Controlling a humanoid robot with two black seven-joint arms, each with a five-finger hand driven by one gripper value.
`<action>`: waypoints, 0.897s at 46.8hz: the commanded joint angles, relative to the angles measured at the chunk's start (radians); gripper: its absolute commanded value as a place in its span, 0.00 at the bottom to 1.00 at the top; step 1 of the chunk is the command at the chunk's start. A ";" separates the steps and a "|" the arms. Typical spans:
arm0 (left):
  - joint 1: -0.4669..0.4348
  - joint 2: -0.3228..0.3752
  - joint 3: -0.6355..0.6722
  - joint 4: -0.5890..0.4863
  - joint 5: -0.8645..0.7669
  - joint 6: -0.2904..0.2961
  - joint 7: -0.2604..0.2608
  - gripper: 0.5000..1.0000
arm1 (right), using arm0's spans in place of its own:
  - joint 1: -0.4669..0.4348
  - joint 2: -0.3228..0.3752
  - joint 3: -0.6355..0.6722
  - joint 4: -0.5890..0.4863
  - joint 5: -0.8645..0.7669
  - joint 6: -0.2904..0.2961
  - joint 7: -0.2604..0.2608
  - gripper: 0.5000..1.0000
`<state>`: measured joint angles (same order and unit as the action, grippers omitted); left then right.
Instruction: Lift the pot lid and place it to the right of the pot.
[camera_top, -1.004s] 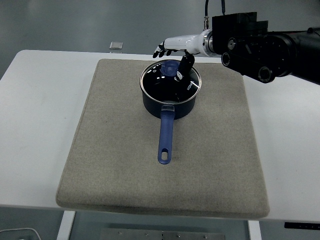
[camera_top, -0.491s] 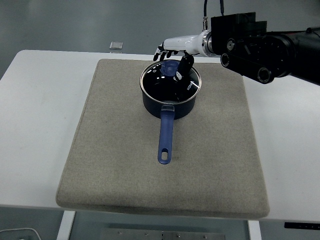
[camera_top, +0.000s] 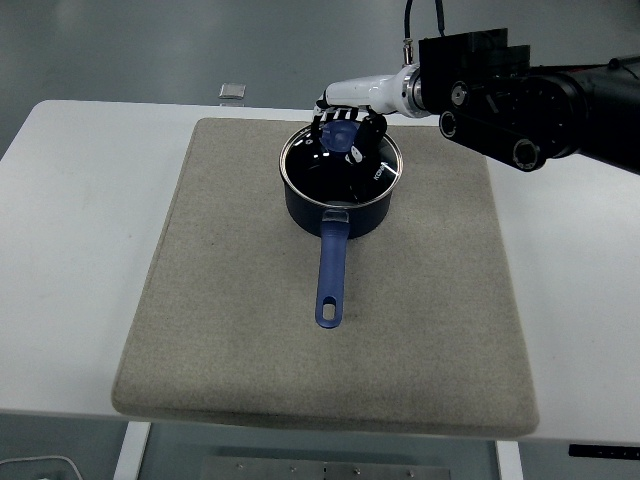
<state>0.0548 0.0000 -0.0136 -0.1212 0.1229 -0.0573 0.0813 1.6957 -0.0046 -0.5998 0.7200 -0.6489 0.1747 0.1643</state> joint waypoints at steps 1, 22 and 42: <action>0.000 0.000 0.000 0.000 0.000 0.001 0.000 1.00 | 0.001 0.002 -0.003 0.002 0.000 0.000 0.000 0.42; 0.000 0.000 0.000 0.000 0.000 0.001 0.000 1.00 | 0.009 0.000 -0.003 0.009 -0.005 0.005 0.000 0.24; 0.000 0.000 0.000 0.000 0.000 0.001 0.000 1.00 | 0.016 0.000 -0.005 0.009 -0.015 0.008 0.000 0.05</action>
<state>0.0550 0.0000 -0.0134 -0.1212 0.1228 -0.0572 0.0813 1.7118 -0.0046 -0.6041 0.7300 -0.6596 0.1838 0.1641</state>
